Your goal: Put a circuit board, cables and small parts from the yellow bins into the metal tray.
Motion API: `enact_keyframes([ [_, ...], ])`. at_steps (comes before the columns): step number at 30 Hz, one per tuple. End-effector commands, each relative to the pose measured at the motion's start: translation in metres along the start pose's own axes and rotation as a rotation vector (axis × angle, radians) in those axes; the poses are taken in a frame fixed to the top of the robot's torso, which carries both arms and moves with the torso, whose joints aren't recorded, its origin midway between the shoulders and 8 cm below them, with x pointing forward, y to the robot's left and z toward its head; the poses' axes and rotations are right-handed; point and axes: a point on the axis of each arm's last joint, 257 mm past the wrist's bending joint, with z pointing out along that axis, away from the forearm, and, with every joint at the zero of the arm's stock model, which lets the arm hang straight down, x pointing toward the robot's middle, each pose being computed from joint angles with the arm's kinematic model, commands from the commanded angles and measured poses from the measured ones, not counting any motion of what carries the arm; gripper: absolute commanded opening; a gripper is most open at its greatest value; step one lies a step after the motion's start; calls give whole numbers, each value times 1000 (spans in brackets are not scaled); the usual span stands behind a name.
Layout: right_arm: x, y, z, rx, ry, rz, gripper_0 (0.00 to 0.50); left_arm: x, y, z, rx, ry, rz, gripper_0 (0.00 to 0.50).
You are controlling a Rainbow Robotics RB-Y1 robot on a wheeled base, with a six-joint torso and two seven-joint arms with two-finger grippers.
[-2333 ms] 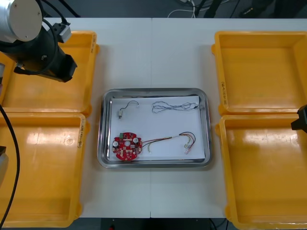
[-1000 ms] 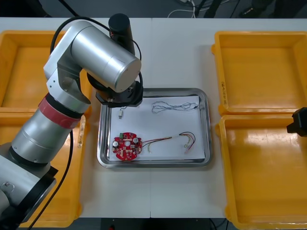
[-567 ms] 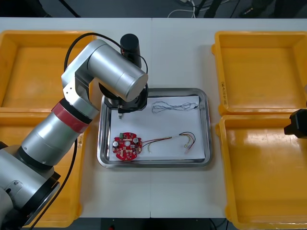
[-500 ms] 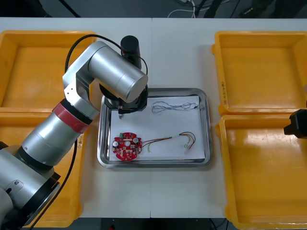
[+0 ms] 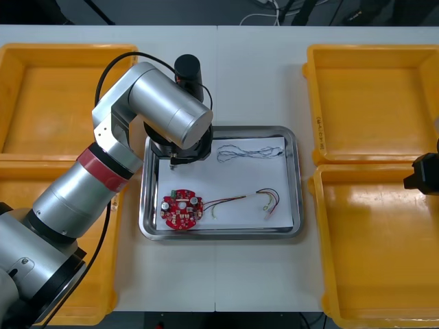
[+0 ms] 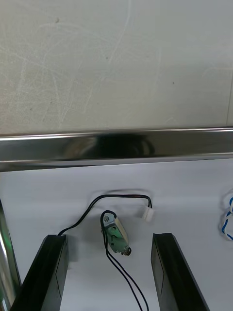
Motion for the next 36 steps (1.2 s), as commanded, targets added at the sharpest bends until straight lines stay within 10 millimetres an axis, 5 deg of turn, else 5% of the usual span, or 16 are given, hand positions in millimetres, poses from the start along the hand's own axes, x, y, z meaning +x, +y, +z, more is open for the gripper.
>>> enact_keyframes([
  [1, -8, 0, -9, -10, -49, -1, 500, -16, -33, -20, 56, -47, -65, 500],
  [17, -6, -1, -8, -10, -44, 5, 500, -15, -23, -51, 57, -27, -86, 500],
  [36, -6, -1, -8, -10, -44, 5, 500, -30, 50, -123, 105, -44, -112, 500],
])
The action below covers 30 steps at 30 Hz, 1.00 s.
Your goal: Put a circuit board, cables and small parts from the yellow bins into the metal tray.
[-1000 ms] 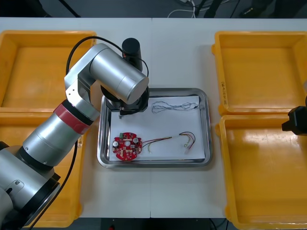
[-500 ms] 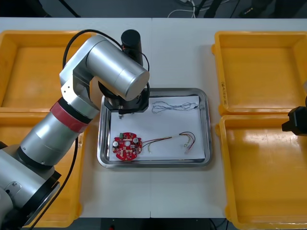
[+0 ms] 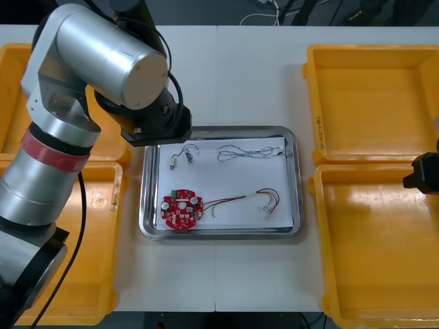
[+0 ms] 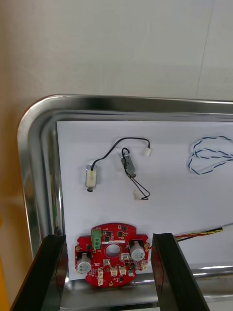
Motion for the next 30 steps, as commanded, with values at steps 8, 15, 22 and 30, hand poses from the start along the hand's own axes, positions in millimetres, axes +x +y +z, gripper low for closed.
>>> enact_keyframes([
  [8, -5, -1, -9, -7, -39, 5, 500, -24, 71, -53, 17, -131, -41, 500],
  [15, -5, -1, -9, -7, -39, 5, 500, -32, 117, -72, 2, -177, -9, 500],
  [22, -5, -1, -9, -7, -39, 5, 500, -27, 165, -88, -19, -195, -17, 500],
  [30, -5, -1, -9, -7, -39, 5, 500, -11, 223, -95, -82, -188, 2, 500],
])
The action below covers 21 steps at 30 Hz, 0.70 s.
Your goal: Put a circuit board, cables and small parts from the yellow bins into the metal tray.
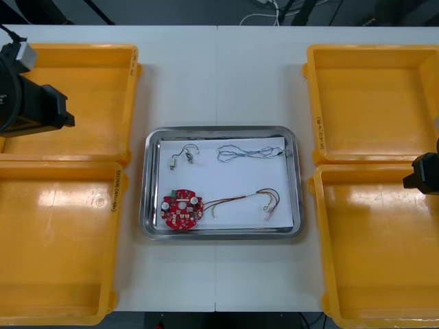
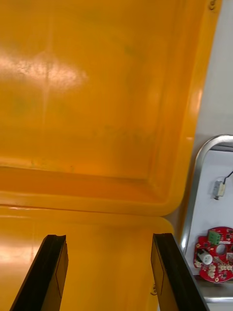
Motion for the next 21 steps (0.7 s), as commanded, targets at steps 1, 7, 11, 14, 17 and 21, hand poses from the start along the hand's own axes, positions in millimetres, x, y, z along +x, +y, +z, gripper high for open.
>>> enact_keyframes([
  [1, -6, -1, -9, -7, -40, 4, 500, 0, 43, -19, -63, -28, 84, 500],
  [7, -6, -1, -9, -7, -40, 4, 500, 12, 77, -25, -96, -12, 97, 500],
  [11, -6, -1, -9, -7, -40, 4, 500, 22, 97, -27, -119, 6, 124, 500],
  [14, -6, -1, -9, -7, -40, 4, 500, 29, 110, -29, -132, 22, 144, 500],
  [17, -6, -1, -9, -7, -40, 4, 500, 37, 119, -30, -133, 36, 159, 500],
  [21, -6, -1, -9, -7, -40, 4, 500, 47, 129, -31, -132, 52, 182, 500],
])
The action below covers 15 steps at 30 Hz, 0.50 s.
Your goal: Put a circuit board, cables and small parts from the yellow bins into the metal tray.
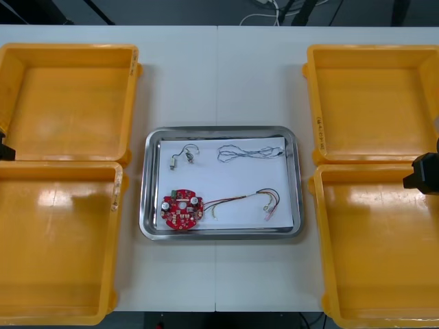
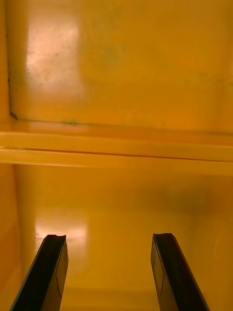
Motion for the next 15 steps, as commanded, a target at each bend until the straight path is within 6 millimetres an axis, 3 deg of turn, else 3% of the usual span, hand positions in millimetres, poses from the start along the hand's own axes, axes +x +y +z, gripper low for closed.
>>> enact_keyframes([
  [1, -6, -1, -9, -6, -41, 4, 500, 8, 27, -17, -47, -10, 95, 500],
  [15, -6, -1, -9, -6, -41, 4, 500, 32, 20, -15, -28, 21, 184, 500],
])
